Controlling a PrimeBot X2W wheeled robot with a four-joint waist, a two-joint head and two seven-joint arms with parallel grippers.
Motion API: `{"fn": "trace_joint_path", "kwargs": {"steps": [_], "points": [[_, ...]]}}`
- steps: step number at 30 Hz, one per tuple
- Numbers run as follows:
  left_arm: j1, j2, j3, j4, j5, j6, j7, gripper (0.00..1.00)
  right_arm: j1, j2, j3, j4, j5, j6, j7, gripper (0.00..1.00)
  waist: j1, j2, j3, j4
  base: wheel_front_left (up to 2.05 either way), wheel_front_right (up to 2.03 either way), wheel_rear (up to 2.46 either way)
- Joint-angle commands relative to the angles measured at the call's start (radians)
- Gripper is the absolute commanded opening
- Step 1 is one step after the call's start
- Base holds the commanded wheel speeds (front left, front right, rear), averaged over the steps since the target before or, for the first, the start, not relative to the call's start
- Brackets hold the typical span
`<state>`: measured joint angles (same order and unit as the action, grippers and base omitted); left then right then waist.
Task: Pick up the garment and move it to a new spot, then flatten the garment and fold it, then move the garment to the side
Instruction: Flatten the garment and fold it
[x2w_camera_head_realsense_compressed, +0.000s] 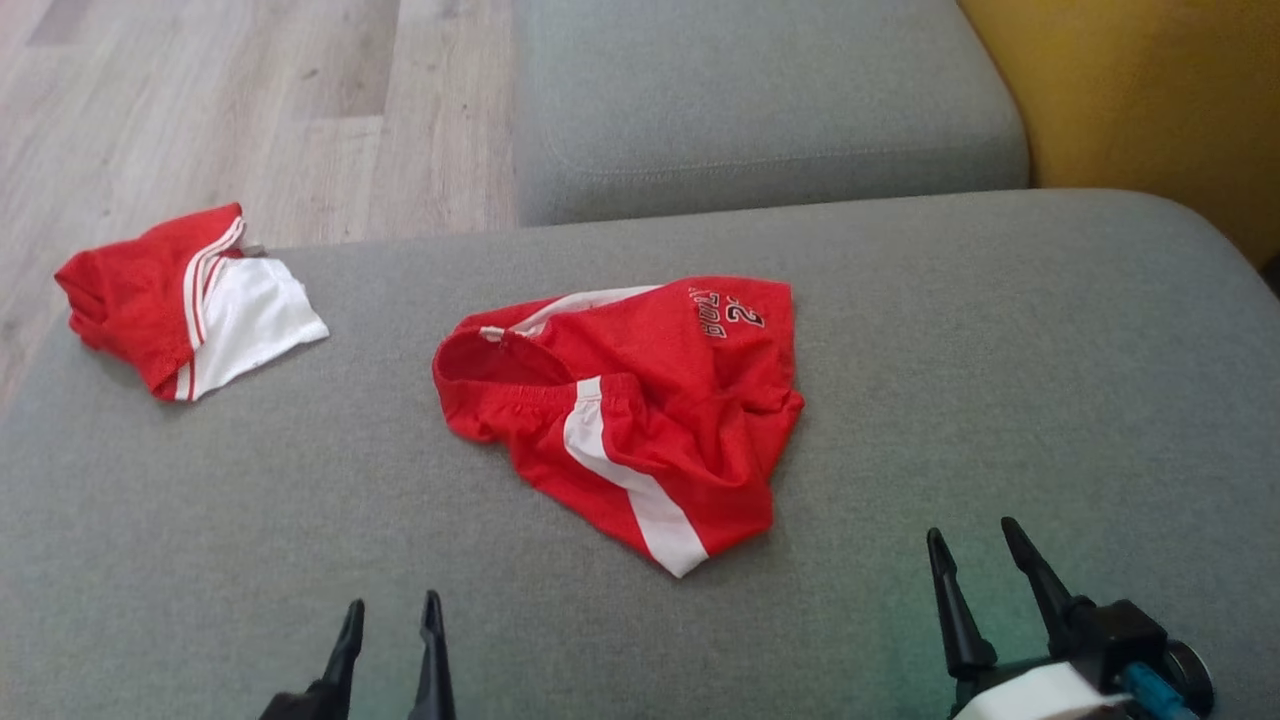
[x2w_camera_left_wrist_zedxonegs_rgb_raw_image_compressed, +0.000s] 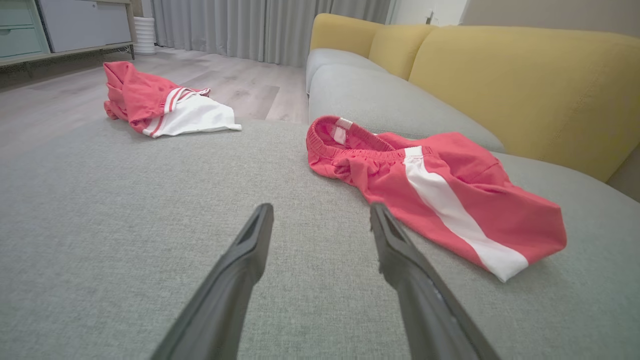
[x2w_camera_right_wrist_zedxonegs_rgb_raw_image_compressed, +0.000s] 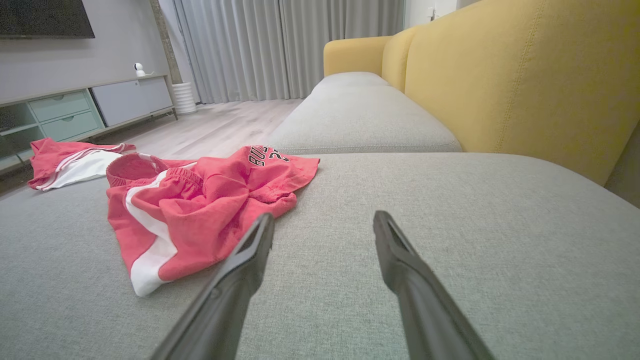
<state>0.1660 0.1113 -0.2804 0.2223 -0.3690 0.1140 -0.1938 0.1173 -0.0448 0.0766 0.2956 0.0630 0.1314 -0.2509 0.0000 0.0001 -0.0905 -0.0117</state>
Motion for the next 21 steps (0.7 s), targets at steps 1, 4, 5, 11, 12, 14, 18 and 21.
{"fn": "trace_joint_path", "kwargs": {"steps": [1,4,5,11,12,14,18,21], "points": [[-0.077,0.012,0.016,-0.034,0.019,-0.001,0.002,1.00,-0.041,-0.005,0.018,-0.034,0.001,-0.001,-0.011,1.00,0.0000,-0.0001,0.014,0.002,0.00,0.00,0.00],[-0.113,0.016,0.004,-0.037,0.033,-0.005,0.011,1.00,-0.047,-0.005,0.020,-0.035,-0.002,-0.001,-0.011,1.00,0.0000,-0.0001,0.028,0.000,0.00,0.00,0.00],[-0.135,0.016,-0.004,-0.037,0.039,-0.009,0.017,1.00,-0.050,-0.005,0.022,-0.035,-0.004,-0.001,-0.011,1.00,0.0000,-0.0001,0.035,-0.001,0.00,0.00,0.00],[-0.289,0.002,-0.064,0.004,0.071,-0.046,0.059,1.00,-0.081,-0.005,0.043,-0.035,-0.016,-0.001,-0.011,1.00,0.0000,-0.0001,0.089,-0.029,0.00,0.00,0.00],[-0.317,-0.004,-0.074,0.017,0.073,-0.051,0.065,1.00,-0.088,-0.005,0.048,-0.036,-0.018,-0.001,-0.011,1.00,0.0000,-0.0001,0.102,-0.035,0.00,0.00,0.00],[-0.381,-0.013,-0.093,0.047,0.083,-0.061,0.078,1.00,-0.106,-0.005,0.058,-0.039,-0.023,-0.001,-0.011,1.00,0.0000,-0.0001,0.137,-0.051,0.00,0.00,0.00],[-0.515,-0.033,-0.122,0.123,0.087,-0.079,0.104,1.00,-0.149,-0.005,0.084,-0.045,-0.027,-0.001,-0.011,1.00,0.0000,-0.0001,0.204,-0.093,0.00,0.00,0.00],[-0.596,-0.039,-0.144,0.205,0.093,-0.091,0.143,1.00,-0.178,-0.005,0.102,-0.047,-0.022,-0.001,-0.011,1.00,0.0000,-0.0001,0.245,-0.127,0.00,0.00,0.00]]}}
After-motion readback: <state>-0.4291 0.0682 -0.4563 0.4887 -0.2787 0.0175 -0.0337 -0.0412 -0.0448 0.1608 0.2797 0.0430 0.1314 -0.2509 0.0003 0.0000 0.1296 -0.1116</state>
